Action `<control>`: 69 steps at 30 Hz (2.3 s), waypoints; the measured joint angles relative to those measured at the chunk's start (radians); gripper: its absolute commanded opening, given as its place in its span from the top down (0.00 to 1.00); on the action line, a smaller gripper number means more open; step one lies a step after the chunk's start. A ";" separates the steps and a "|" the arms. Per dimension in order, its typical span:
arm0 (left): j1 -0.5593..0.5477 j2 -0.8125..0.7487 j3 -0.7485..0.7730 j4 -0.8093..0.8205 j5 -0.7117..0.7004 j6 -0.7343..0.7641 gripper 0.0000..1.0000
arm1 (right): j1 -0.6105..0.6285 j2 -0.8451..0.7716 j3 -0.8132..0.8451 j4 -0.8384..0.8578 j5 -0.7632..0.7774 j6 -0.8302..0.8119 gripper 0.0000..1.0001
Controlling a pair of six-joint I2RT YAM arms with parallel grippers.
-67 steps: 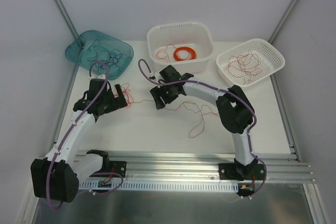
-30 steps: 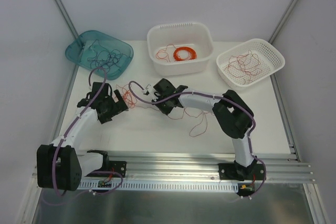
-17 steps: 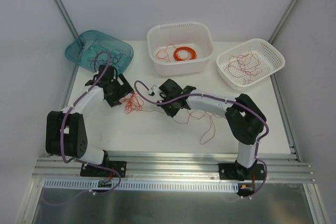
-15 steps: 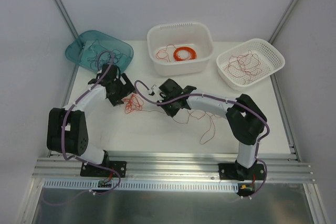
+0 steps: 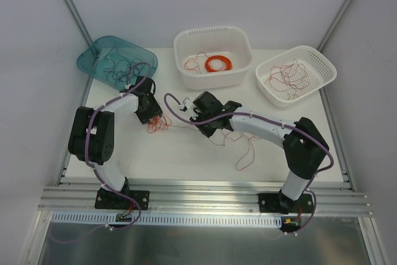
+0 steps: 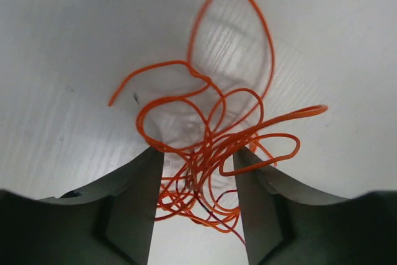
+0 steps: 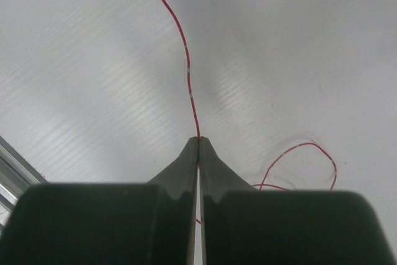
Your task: Untangle the cables
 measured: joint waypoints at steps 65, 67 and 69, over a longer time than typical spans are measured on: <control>0.009 -0.251 -0.060 -0.086 0.192 0.192 1.00 | -0.794 -0.624 -0.507 -0.080 -0.116 0.489 0.94; -0.004 -0.251 -0.071 -0.085 0.211 0.193 0.98 | -0.794 -0.569 -0.523 -0.089 -0.085 0.507 0.85; -0.010 -0.251 -0.078 -0.084 0.230 0.194 0.96 | -0.794 -0.523 -0.534 -0.107 -0.062 0.520 0.77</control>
